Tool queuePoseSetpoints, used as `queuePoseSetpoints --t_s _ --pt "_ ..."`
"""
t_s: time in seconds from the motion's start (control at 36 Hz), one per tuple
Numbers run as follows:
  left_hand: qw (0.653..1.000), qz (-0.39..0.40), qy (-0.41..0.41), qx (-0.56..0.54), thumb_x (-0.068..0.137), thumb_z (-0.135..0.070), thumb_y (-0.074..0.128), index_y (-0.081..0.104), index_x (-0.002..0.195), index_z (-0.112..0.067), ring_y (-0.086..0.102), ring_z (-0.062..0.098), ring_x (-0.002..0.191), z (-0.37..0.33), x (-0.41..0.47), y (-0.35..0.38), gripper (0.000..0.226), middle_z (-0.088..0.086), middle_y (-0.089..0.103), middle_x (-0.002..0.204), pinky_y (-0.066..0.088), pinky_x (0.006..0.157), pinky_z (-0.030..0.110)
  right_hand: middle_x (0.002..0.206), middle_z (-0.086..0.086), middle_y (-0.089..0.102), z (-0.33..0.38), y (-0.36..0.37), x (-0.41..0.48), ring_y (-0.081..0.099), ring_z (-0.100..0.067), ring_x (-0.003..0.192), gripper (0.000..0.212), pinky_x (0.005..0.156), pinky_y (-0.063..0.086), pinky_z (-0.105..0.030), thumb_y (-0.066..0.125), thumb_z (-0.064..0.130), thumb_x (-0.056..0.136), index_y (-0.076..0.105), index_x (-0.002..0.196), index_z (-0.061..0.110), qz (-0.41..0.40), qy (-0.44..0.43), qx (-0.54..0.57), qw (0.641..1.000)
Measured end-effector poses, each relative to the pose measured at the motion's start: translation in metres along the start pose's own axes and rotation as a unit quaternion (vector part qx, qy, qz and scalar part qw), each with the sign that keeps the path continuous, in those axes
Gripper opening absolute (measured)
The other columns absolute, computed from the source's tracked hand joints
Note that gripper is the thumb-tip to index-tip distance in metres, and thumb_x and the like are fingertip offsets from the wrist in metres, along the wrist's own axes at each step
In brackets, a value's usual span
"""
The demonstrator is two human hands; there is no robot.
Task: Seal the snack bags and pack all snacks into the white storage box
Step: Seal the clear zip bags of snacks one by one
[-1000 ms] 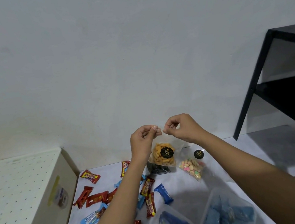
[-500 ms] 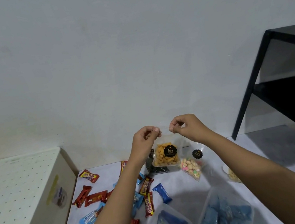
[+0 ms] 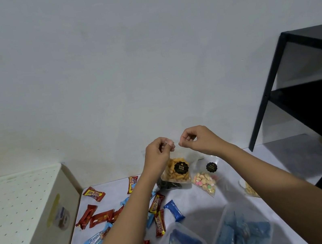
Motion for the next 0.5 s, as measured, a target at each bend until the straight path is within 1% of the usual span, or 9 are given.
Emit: queuePoseSetpoints --t_s 0.08,0.17,0.22,0.31,0.36,0.39,0.42,0.5 --pt "1.0 0.023 0.002 0.002 0.091 -0.008 0.054 0.06 0.076 -0.02 0.059 0.013 0.072 0.0 -0.002 0.003 0.02 0.0 0.063 0.072 0.049 0.079 0.029 0.067 0.005 0.06 -0.003 0.002 0.002 0.053 -0.013 0.068 0.015 0.069 0.049 -0.035 0.065 0.021 0.081 0.064 0.066 0.022 -0.002 0.006 -0.032 0.999" --pt "0.999 0.035 0.004 -0.003 0.091 -0.007 0.054 0.061 0.076 -0.017 0.059 0.012 0.072 -0.001 -0.005 0.004 0.019 0.0 0.062 0.072 0.048 0.078 0.026 0.065 0.006 0.06 -0.006 0.002 0.003 0.055 -0.013 0.067 0.018 0.071 0.052 -0.04 0.065 0.023 0.078 0.062 0.061 0.026 -0.013 0.015 -0.057 0.998" --pt "0.999 0.037 0.006 -0.006 0.091 -0.007 0.053 0.061 0.077 -0.015 0.058 0.012 0.072 -0.001 -0.006 0.004 0.018 0.0 0.062 0.072 0.048 0.078 0.026 0.066 0.008 0.06 -0.005 0.002 0.003 0.056 -0.013 0.068 0.02 0.071 0.052 -0.039 0.064 0.024 0.078 0.06 0.059 0.028 -0.025 0.014 -0.08 0.996" --pt "0.999 0.04 0.009 -0.011 0.092 -0.008 0.053 0.061 0.077 -0.016 0.058 0.012 0.073 -0.002 -0.005 0.003 0.019 0.001 0.063 0.073 0.048 0.08 0.028 0.071 0.011 0.06 -0.003 0.002 0.003 0.059 -0.016 0.076 0.021 0.072 0.05 -0.034 0.064 0.028 0.082 0.059 0.062 0.032 -0.039 0.011 -0.112 0.993" --pt "0.999 0.035 0.014 -0.012 0.092 -0.008 0.053 0.061 0.077 -0.016 0.059 0.012 0.072 -0.004 -0.005 0.0 0.019 0.001 0.063 0.073 0.048 0.079 0.027 0.072 0.01 0.06 -0.001 0.002 0.003 0.059 -0.017 0.078 0.017 0.072 0.049 -0.033 0.064 0.029 0.083 0.06 0.066 0.031 -0.043 0.006 -0.106 0.993" --pt "0.999 0.029 0.015 -0.015 0.092 -0.008 0.053 0.061 0.077 -0.015 0.059 0.012 0.072 -0.004 -0.004 -0.002 0.018 0.002 0.063 0.073 0.048 0.078 0.026 0.073 0.009 0.06 0.0 0.002 0.004 0.058 -0.016 0.078 0.014 0.072 0.049 -0.032 0.065 0.027 0.084 0.063 0.07 0.027 -0.041 0.003 -0.09 0.995" --pt "1.0 0.022 0.013 -0.018 0.092 -0.008 0.053 0.061 0.077 -0.014 0.059 0.012 0.071 -0.003 -0.003 -0.003 0.018 0.002 0.063 0.073 0.048 0.077 0.025 0.074 0.006 0.061 0.002 0.002 0.004 0.058 -0.015 0.076 0.01 0.072 0.049 -0.029 0.066 0.024 0.084 0.067 0.074 0.022 -0.035 0.0 -0.068 0.997" --pt "1.0 -0.001 0.007 -0.024 0.091 -0.007 0.054 0.061 0.078 -0.013 0.059 0.008 0.069 0.0 -0.001 -0.009 0.017 0.001 0.063 0.072 0.048 0.074 0.021 0.08 0.0 0.065 0.004 0.0 0.001 0.055 -0.006 0.071 0.007 0.066 0.044 -0.008 0.066 0.011 0.085 0.071 0.087 0.008 -0.003 -0.007 -0.02 1.0"
Point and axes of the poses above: each hand's wrist, its own x-axis towards the middle knuckle, its own y-axis out of the palm, z = x × y, the point moved 7 cm from there along x, towards the middle knuckle
